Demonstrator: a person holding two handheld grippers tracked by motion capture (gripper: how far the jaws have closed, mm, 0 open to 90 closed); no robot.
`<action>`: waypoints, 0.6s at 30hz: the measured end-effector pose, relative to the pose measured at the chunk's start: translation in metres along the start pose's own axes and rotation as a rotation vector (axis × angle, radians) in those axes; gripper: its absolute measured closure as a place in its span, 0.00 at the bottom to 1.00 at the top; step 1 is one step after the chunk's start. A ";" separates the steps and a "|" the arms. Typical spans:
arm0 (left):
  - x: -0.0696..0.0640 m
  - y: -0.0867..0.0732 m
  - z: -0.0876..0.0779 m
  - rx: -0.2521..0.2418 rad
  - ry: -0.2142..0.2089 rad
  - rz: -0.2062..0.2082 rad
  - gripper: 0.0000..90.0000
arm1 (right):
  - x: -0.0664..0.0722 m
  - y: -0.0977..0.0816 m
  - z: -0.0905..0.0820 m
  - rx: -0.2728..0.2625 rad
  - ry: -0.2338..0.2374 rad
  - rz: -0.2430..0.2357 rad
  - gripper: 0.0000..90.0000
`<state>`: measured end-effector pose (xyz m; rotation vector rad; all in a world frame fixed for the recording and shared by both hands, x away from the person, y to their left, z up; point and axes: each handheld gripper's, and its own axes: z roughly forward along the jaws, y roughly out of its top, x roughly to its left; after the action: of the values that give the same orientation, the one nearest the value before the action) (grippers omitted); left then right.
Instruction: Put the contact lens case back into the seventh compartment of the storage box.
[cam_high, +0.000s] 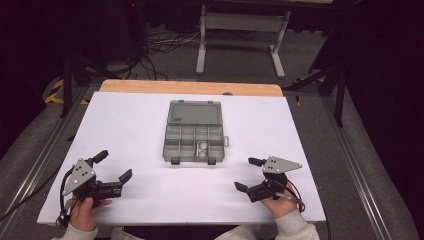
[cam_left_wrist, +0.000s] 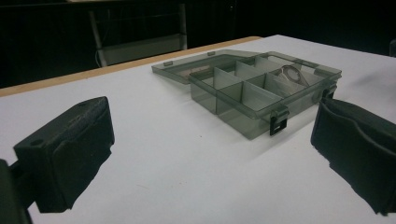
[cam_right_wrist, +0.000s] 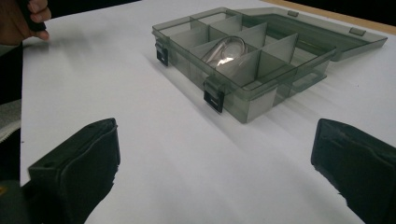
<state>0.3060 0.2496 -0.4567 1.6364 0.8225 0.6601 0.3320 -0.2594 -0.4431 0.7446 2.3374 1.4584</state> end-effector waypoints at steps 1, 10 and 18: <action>0.000 0.000 0.000 -0.001 0.000 -0.002 0.00 | 0.000 0.000 0.000 0.000 0.000 0.000 0.02; -0.001 -0.001 0.001 0.004 -0.004 0.001 0.00 | -0.001 -0.014 0.004 -0.026 -0.016 0.032 0.02; 0.000 -0.002 0.003 0.004 -0.011 -0.004 0.00 | -0.001 -0.015 0.004 -0.035 -0.031 0.029 0.02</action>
<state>0.3075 0.2479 -0.4594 1.6404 0.8188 0.6464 0.3303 -0.2620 -0.4583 0.7891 2.2815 1.4846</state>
